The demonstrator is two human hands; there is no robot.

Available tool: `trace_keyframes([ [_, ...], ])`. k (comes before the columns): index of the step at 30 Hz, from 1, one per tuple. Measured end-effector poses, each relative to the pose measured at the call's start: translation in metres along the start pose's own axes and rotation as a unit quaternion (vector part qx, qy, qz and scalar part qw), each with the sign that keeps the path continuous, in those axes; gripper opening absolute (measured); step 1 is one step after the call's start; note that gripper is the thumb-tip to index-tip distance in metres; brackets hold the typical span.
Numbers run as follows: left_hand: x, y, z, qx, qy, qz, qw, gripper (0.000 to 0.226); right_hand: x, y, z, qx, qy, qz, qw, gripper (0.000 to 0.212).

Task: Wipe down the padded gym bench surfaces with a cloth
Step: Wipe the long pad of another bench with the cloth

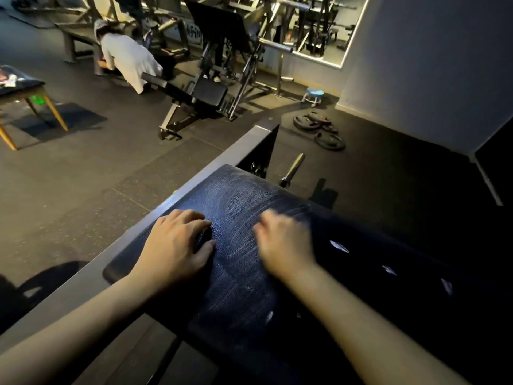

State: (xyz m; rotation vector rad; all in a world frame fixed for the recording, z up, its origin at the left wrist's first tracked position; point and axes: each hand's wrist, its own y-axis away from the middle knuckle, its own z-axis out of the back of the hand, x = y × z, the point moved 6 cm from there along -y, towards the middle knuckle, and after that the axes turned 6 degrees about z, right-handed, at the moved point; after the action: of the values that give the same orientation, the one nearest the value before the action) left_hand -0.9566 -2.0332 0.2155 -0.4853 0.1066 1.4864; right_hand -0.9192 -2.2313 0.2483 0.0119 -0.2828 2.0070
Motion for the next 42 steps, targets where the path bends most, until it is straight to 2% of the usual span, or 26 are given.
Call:
trace_keyframes([
  [2, 0.000, 0.005, 0.001, -0.003, 0.006, -0.004, 1.000, 0.045, 0.066, 0.050, -0.009, 0.046, -0.057, 0.142, 0.987, 0.021],
  [3, -0.001, 0.008, 0.002, -0.007, 0.010, -0.008, 1.000, 0.042, 0.071, 0.062, -0.009, 0.044, -0.051, 0.185, 0.980, 0.022],
  [4, -0.002, 0.012, 0.004, -0.012, 0.014, -0.013, 1.000, 0.040, 0.057, 0.059, -0.003, 0.028, -0.030, 0.188, 0.981, 0.023],
  [5, -0.004, 0.016, 0.005, -0.013, 0.020, -0.019, 1.000, 0.039, 0.031, 0.045, 0.004, 0.012, 0.007, 0.150, 0.989, 0.024],
  [8, -0.012, 0.029, 0.005, -0.011, 0.030, -0.034, 0.999, 0.038, -0.079, -0.010, 0.020, 0.020, 0.124, -0.051, 0.991, 0.024],
  [10, -0.014, 0.035, 0.002, -0.009, 0.030, -0.032, 0.999, 0.039, -0.100, -0.019, 0.027, 0.004, 0.135, -0.098, 0.986, 0.025],
  [13, -0.014, 0.039, -0.001, -0.001, 0.038, -0.017, 0.999, 0.044, -0.023, 0.007, 0.008, 0.004, 0.054, -0.033, 0.998, 0.022],
  [16, -0.014, 0.039, 0.000, -0.001, 0.043, -0.014, 0.999, 0.046, 0.073, 0.077, 0.000, 0.022, -0.018, 0.130, 0.991, 0.020],
  [18, -0.013, 0.041, 0.001, -0.004, 0.033, -0.014, 0.999, 0.050, 0.072, 0.120, 0.007, 0.017, -0.028, 0.173, 0.984, 0.023],
  [19, -0.013, 0.042, 0.001, -0.002, 0.028, -0.008, 1.000, 0.053, 0.050, 0.128, 0.013, 0.017, -0.014, 0.152, 0.988, 0.025],
  [21, -0.014, 0.043, -0.002, 0.008, 0.016, 0.006, 1.000, 0.059, -0.021, 0.122, 0.028, 0.010, 0.064, 0.038, 0.997, 0.025],
  [23, -0.019, 0.044, -0.005, 0.013, 0.002, 0.019, 1.000, 0.063, -0.100, 0.098, 0.045, 0.000, 0.140, -0.102, 0.985, 0.022],
  [25, -0.026, 0.046, -0.006, 0.007, -0.013, 0.031, 0.999, 0.059, -0.125, 0.080, 0.051, -0.016, 0.144, -0.169, 0.975, 0.023],
  [27, -0.031, 0.050, -0.006, -0.001, -0.019, 0.043, 0.999, 0.050, -0.088, 0.073, 0.041, -0.031, 0.094, -0.157, 0.983, 0.022],
  [28, -0.031, 0.051, -0.007, -0.001, -0.020, 0.049, 0.999, 0.047, -0.052, 0.079, 0.032, -0.028, 0.062, -0.124, 0.990, 0.020],
  [30, -0.031, 0.054, -0.008, -0.002, -0.022, 0.053, 0.998, 0.051, 0.023, 0.115, 0.016, -0.020, 0.028, -0.003, 0.999, 0.015],
  [32, -0.030, 0.055, -0.008, -0.010, -0.027, 0.049, 0.998, 0.054, 0.048, 0.151, 0.015, -0.036, 0.014, 0.073, 0.997, 0.015],
  [34, -0.031, 0.056, -0.008, -0.022, -0.029, 0.045, 0.998, 0.050, 0.010, 0.148, 0.025, -0.028, 0.063, 0.028, 0.997, 0.019],
  [37, -0.036, 0.058, -0.008, -0.029, -0.033, 0.055, 0.997, 0.041, -0.084, 0.111, 0.042, -0.019, 0.147, -0.135, 0.980, 0.023],
  [38, -0.038, 0.057, -0.008, -0.028, -0.033, 0.061, 0.997, 0.040, -0.103, 0.099, 0.046, -0.021, 0.154, -0.166, 0.974, 0.023],
  [40, -0.039, 0.057, -0.008, -0.028, -0.029, 0.068, 0.997, 0.040, -0.095, 0.084, 0.044, -0.038, 0.127, -0.169, 0.977, 0.020],
  [42, -0.037, 0.057, -0.008, -0.032, -0.024, 0.067, 0.997, 0.044, -0.043, 0.092, 0.027, -0.040, 0.056, -0.115, 0.991, 0.020],
])
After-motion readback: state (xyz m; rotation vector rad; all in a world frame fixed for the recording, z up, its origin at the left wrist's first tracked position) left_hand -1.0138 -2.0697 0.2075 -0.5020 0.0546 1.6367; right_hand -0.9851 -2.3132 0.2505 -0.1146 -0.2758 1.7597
